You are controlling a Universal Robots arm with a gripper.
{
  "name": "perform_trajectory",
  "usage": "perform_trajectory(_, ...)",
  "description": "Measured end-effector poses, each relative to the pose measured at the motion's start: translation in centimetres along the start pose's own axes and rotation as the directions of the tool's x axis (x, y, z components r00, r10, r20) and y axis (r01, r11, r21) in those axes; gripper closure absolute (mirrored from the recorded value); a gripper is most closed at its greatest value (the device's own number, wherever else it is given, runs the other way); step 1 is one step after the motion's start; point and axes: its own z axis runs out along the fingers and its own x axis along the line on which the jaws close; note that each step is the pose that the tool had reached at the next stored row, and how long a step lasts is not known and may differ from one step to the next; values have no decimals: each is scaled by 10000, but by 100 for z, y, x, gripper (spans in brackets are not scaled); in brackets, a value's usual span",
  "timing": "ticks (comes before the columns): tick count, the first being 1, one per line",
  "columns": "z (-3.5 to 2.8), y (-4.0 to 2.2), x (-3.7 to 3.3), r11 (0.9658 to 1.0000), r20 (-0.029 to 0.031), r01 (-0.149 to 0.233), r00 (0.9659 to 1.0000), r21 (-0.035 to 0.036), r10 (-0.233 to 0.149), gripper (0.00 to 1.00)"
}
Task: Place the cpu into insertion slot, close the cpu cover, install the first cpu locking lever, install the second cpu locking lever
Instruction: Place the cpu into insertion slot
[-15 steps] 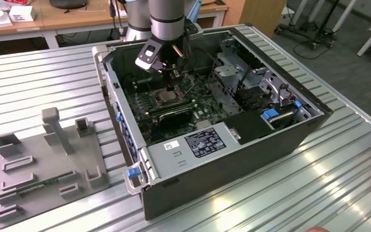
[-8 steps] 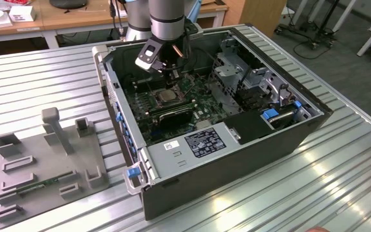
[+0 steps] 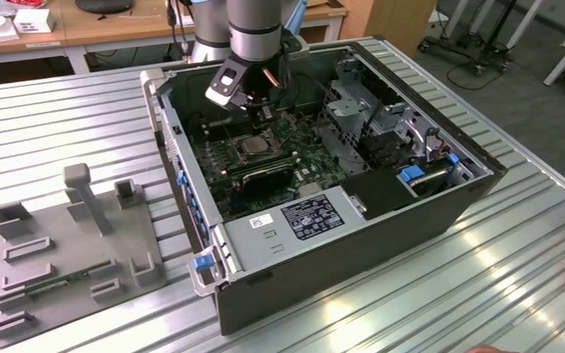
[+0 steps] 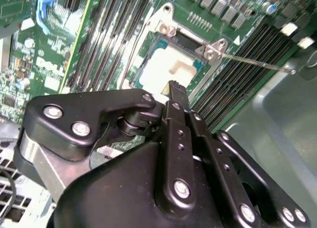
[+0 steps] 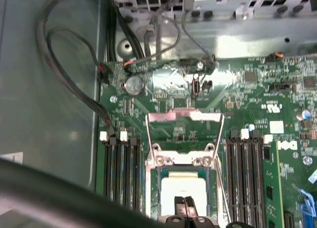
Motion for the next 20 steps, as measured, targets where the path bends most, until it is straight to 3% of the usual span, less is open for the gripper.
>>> perform_trajectory(1,2,1,0,9999,1,-5,10000,155,5,90)
perform_trajectory(2,1,1,0,9998,4,-6,10000,187,6,90)
perform_trajectory(7,3,1,0,9998,2,-7,10000,199,7,90)
perform_trajectory(14,114,-7,-3,9998,11,-6,10000,199,5,90)
perform_trajectory(20,158,8,-4,9998,48,-4,10000,198,3,90)
